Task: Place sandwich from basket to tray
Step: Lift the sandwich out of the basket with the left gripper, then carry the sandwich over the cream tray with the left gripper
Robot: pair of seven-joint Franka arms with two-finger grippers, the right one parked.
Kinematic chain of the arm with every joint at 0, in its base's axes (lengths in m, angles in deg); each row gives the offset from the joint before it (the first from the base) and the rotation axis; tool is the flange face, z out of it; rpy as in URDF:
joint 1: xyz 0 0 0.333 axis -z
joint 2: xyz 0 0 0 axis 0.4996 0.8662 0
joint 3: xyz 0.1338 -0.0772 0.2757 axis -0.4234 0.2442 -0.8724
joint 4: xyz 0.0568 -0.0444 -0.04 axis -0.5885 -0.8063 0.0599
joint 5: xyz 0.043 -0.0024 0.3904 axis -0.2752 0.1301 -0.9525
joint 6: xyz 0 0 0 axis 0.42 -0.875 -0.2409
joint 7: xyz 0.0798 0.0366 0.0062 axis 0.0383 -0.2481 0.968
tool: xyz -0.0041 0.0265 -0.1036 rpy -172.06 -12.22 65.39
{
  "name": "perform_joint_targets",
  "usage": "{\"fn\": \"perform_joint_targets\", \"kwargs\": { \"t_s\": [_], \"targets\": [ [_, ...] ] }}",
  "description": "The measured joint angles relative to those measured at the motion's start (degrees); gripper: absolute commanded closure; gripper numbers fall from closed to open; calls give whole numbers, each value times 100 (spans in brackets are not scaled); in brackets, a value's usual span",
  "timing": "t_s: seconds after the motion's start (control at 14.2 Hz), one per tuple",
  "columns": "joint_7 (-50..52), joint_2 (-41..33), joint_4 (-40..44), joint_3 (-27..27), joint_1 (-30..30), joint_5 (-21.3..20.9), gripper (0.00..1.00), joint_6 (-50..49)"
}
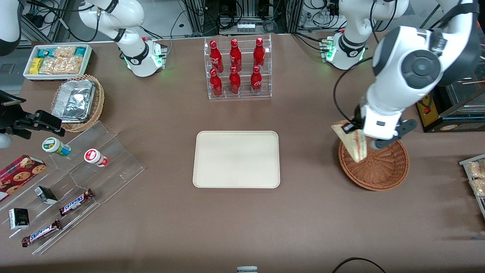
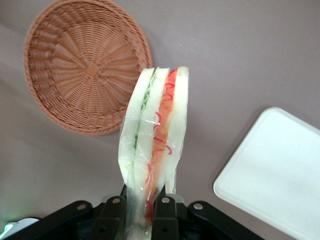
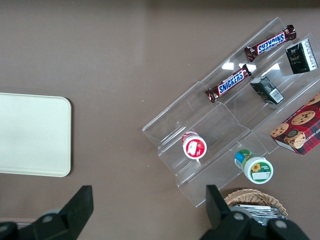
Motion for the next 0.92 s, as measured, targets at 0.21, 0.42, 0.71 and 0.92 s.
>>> {"fn": "perform_joint_targets", "kwargs": {
  "t_s": [0.21, 0.42, 0.71, 0.92],
  "targets": [
    [-342, 123, 46, 9, 505, 2, 79, 44],
    [-390, 380, 51, 17, 952, 5, 79, 358],
    [-393, 883, 62, 20, 1491, 6, 78, 876],
    [-392, 1416, 207, 22, 1903, 4, 78, 1212]
  ]
}}
